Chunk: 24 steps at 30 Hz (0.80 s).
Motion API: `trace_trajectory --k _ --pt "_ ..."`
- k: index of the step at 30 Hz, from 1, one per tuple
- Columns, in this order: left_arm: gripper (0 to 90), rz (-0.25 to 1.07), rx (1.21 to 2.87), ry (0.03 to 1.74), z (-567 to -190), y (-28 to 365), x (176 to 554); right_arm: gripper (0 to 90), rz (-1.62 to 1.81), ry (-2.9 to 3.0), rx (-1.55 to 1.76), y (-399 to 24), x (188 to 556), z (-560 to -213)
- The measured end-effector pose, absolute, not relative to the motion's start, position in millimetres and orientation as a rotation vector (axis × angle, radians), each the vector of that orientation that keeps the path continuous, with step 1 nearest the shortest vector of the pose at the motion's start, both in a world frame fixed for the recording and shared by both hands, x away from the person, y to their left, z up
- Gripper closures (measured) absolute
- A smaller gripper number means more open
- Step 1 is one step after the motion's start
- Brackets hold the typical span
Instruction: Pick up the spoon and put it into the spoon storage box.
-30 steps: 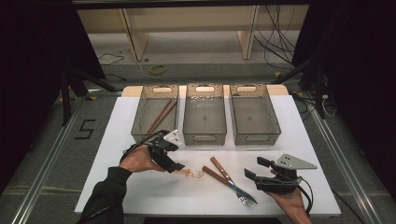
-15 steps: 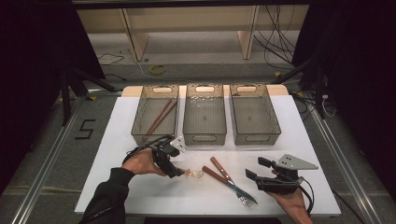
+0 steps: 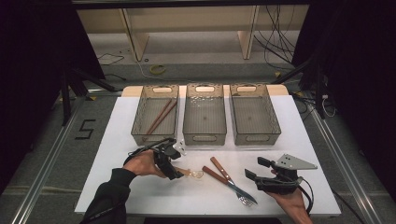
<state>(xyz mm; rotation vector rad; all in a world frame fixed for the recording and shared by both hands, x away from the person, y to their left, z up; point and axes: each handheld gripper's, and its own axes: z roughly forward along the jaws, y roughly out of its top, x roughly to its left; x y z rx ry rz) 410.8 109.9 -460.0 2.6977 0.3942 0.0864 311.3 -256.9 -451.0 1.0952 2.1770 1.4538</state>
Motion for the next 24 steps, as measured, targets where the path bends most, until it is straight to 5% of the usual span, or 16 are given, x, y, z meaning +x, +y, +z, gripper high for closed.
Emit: trace_trajectory --k 11,24 --pt "34.2 0.07 2.739 0.323 -467 103 408 29.1 1.444 2.181 1.096 -256 311 -451" --pt "63.7 0.061 2.801 0.282 -464 99 404 29.1 1.44 2.182 1.094 -256 310 -451"
